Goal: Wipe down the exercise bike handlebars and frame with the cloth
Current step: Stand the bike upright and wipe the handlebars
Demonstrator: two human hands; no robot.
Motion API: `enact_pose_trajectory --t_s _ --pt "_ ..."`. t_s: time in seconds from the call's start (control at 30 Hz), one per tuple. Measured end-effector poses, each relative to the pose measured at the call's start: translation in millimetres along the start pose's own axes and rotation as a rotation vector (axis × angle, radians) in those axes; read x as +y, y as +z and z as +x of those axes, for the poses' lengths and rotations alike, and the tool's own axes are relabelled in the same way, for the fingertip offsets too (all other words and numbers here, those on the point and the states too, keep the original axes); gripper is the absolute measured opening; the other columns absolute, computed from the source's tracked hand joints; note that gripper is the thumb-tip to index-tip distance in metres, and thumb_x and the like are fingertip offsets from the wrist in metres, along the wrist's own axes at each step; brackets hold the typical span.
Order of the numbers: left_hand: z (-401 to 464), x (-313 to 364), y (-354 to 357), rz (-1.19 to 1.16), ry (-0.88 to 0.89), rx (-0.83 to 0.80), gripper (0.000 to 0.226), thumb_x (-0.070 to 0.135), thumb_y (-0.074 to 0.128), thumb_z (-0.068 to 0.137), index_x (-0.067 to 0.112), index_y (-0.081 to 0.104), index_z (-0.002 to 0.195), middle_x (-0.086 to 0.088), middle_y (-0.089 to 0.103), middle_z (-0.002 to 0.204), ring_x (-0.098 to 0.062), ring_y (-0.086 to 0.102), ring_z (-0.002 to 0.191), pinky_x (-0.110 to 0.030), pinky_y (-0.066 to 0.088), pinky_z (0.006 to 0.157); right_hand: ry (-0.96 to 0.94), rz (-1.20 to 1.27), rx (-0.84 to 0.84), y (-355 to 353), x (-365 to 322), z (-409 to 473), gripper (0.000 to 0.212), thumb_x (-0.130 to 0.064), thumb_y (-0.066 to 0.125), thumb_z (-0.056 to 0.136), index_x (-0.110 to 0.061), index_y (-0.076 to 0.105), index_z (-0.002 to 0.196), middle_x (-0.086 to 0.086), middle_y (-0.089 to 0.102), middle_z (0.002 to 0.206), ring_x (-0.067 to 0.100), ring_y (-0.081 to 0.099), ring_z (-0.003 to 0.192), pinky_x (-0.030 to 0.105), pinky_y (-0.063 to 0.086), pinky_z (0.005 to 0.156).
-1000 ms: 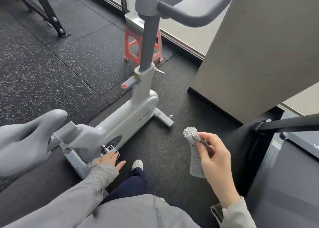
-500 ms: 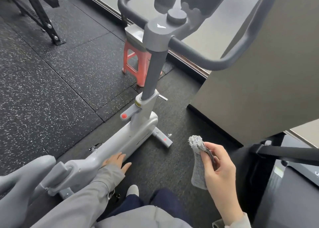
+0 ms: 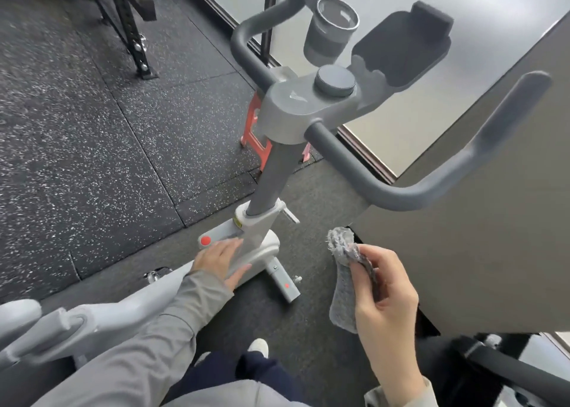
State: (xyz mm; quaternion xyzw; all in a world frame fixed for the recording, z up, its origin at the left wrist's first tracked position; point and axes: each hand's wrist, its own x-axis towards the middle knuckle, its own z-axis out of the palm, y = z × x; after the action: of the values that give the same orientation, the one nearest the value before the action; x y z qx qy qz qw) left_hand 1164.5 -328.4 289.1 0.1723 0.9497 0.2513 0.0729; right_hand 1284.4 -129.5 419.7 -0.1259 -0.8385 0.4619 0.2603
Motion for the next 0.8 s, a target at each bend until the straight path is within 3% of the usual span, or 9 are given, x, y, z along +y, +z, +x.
enact_pose_trajectory --t_s 0.13,0.33,0.5,0.67,0.8 --pt "33 46 -42 -0.096 0.083 0.153 0.075 0.058 0.036 0.072 0.01 0.055 0.126 -0.009 0.056 0.131 -0.027 0.053 0.119 -0.042 0.038 0.1 -0.104 -0.044 -0.013 1 -15 29 0.016 -0.003 0.054 0.086 -0.008 0.065 0.095 -0.003 0.063 0.093 0.006 0.06 0.089 0.01 0.042 0.079" --pt "86 97 -104 -0.052 0.357 0.45 0.065 0.05 0.056 0.075 0.009 0.056 0.124 -0.013 0.054 0.132 -0.029 0.051 0.121 -0.039 0.037 0.097 -0.226 -0.188 0.097 5 -44 88 0.015 0.004 0.058 0.087 -0.003 0.066 0.098 0.003 0.063 0.095 0.009 0.06 0.09 0.016 0.045 0.081" --pt "131 111 -123 -0.012 0.445 0.429 0.067 0.047 0.073 0.069 0.012 0.056 0.124 -0.01 0.052 0.135 -0.028 0.046 0.127 -0.041 0.03 0.1 -0.271 -0.364 0.152 37 -66 155 0.017 0.003 0.056 0.086 -0.003 0.067 0.097 0.0 0.059 0.092 0.02 0.058 0.088 0.022 0.044 0.081" --pt "154 105 -124 -0.082 0.471 0.438 0.066 0.045 0.074 0.065 0.008 0.061 0.118 -0.013 0.058 0.128 -0.03 0.051 0.123 -0.038 0.026 0.099 -0.128 -0.596 -0.123 74 -59 196 0.024 -0.011 0.054 0.084 0.0 0.067 0.1 0.02 0.064 0.099 0.036 0.057 0.097 0.035 0.042 0.083" --pt "159 97 -121 -0.117 0.473 0.407 0.067 0.043 0.079 0.062 0.01 0.061 0.119 -0.011 0.059 0.128 -0.028 0.05 0.124 -0.037 0.025 0.1 -0.141 -0.691 -0.073 84 -51 186 0.019 -0.008 0.06 0.086 -0.005 0.069 0.103 0.016 0.066 0.1 0.036 0.057 0.092 0.032 0.04 0.08"
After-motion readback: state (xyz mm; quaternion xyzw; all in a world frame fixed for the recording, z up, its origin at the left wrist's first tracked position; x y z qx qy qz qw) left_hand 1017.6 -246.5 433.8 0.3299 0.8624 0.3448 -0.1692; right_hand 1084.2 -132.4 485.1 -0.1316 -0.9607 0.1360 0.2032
